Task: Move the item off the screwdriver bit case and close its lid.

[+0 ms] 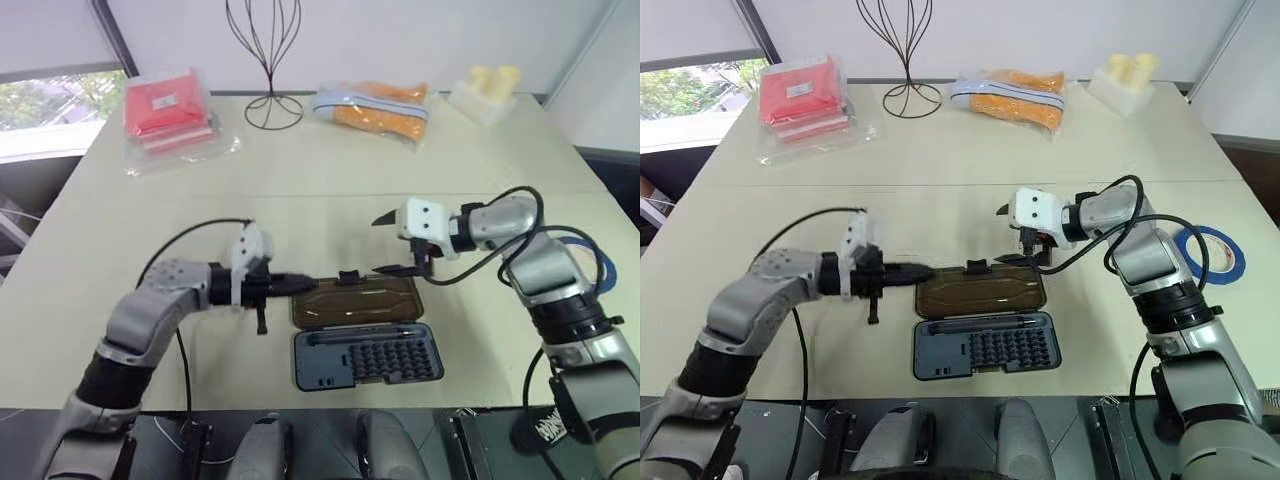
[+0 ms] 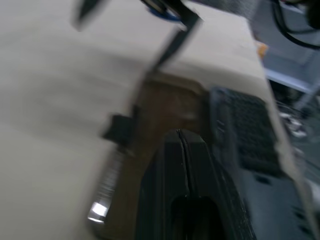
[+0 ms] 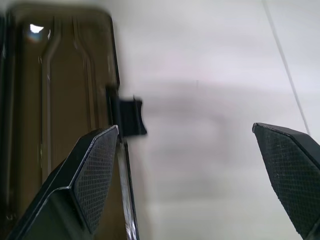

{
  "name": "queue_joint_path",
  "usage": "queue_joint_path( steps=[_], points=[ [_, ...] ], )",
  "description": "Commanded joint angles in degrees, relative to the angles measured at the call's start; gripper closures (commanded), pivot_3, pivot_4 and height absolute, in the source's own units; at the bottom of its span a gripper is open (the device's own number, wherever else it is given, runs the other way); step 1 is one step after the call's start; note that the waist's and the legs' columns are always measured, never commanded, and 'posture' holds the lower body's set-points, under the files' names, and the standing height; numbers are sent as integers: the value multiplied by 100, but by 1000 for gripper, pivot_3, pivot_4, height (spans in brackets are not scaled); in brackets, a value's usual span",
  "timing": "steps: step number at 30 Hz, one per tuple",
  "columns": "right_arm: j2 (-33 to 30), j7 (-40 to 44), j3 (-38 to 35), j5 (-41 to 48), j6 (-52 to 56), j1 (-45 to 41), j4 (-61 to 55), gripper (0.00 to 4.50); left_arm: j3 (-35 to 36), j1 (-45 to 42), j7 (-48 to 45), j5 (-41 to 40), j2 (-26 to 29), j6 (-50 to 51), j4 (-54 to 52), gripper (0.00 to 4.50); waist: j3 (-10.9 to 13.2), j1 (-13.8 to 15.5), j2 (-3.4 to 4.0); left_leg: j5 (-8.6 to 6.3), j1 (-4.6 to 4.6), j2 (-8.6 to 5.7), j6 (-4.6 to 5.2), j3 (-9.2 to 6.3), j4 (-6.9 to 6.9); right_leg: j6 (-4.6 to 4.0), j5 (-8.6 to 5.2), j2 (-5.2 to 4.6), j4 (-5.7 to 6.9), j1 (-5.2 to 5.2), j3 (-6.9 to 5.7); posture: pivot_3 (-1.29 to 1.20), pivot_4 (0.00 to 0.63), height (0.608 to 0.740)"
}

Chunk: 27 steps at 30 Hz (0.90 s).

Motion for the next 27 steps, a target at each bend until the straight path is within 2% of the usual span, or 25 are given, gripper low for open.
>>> queue_joint_path(
  steps=[1,9,13,19,27],
  points=[
    [102,-250,-153,163,130,95,-394,32,-183,24,-270,-89,138,29,-205,4500,0,2,0,0,0,0,0,0,0,0,0,0,0,0,0,0,150,740],
    [284,-523,19,188,401,236,-705,32,-379,320,-431,-94,243,70,-344,4500,0,-8,0,-1,0,0,1,-1,0,0,0,2,0,0,0,0,150,740],
    [192,-482,-18,200,200,272,-567,32,-655,699,-365,-54,313,236,-749,4500,0,-10,1,-1,2,2,2,-1,0,-1,0,3,2,0,1,0,150,740],
    [351,-585,145,86,110,95,-399,32,-919,901,-569,416,607,-262,-417,4500,0,-4,1,-1,2,2,3,0,0,-1,-1,4,1,1,1,0,150,740],
    [339,-551,150,87,59,-45,-205,32,-1048,1019,-386,869,507,-922,76,4500,-2,13,3,-1,8,1,3,1,0,-1,-1,3,0,9,1,0,150,740]
  ],
)
